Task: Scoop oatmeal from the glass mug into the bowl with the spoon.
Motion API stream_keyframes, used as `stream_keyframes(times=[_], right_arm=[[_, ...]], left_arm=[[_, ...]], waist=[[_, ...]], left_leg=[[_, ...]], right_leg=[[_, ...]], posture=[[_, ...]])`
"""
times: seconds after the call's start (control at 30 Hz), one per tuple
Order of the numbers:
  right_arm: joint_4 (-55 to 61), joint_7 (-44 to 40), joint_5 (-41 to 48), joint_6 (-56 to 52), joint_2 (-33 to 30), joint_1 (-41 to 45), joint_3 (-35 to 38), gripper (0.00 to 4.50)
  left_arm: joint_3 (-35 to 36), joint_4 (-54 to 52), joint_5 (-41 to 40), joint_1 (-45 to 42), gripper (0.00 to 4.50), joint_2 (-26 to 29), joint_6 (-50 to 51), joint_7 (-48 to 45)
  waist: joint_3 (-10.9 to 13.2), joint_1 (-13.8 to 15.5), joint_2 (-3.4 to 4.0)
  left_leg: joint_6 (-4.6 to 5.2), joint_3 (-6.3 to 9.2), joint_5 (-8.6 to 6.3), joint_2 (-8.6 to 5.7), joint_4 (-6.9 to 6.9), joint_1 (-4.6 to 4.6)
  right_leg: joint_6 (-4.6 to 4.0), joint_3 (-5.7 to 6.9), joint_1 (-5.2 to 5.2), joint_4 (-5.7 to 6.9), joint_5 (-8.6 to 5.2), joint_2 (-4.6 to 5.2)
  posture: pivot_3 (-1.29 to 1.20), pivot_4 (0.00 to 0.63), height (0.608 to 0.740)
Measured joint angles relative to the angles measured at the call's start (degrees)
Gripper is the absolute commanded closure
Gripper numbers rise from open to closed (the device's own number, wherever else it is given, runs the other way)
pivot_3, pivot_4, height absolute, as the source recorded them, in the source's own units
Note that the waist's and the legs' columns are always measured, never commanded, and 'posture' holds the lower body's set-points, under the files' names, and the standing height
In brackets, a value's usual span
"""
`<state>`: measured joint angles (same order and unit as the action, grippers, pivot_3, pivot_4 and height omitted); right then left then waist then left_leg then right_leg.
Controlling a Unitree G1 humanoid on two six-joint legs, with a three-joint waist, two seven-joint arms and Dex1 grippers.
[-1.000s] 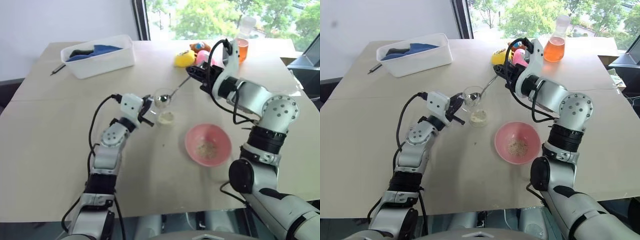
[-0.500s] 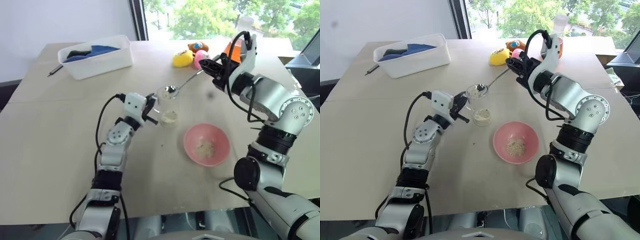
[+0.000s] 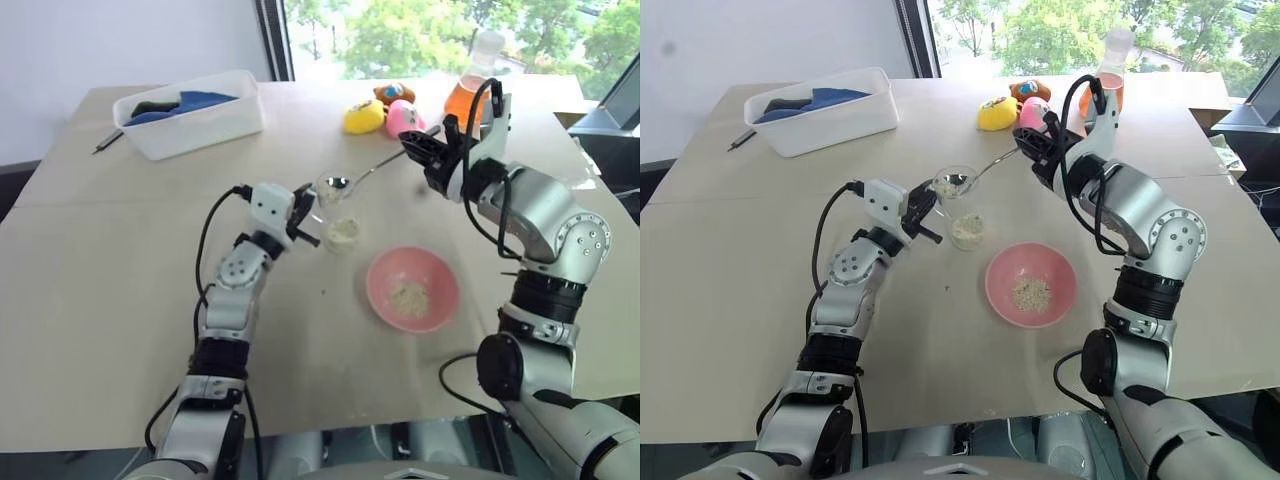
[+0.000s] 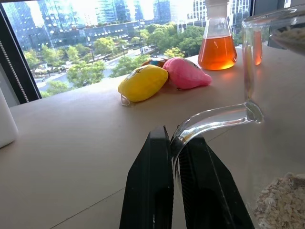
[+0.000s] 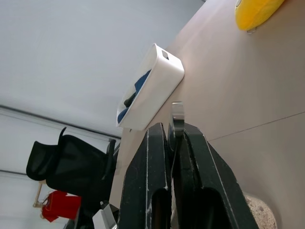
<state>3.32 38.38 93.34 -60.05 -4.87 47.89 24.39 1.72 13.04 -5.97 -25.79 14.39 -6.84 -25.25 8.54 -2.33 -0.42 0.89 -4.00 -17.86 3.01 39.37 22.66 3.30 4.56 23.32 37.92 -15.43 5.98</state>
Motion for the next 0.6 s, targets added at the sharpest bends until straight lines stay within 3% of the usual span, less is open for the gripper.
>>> stream_keyframes(times=[0.6], right_arm=[[-0.81, 1.99, 11.06, 10.83, -4.71, -4.37, -5.62, 4.50]], left_arm=[[-0.17, -0.01, -0.09, 0.47, 4.44, -0.09, -1.98, -0.94]], waist=[[0.00, 0.09, 0.00]], left_leg=[[0.00, 0.00, 0.00, 0.01, 0.00, 0.01]], right_leg=[[0.00, 0.00, 0.00, -0.01, 0.00, 0.01]], posture=[[0.00, 0.150, 0.740]])
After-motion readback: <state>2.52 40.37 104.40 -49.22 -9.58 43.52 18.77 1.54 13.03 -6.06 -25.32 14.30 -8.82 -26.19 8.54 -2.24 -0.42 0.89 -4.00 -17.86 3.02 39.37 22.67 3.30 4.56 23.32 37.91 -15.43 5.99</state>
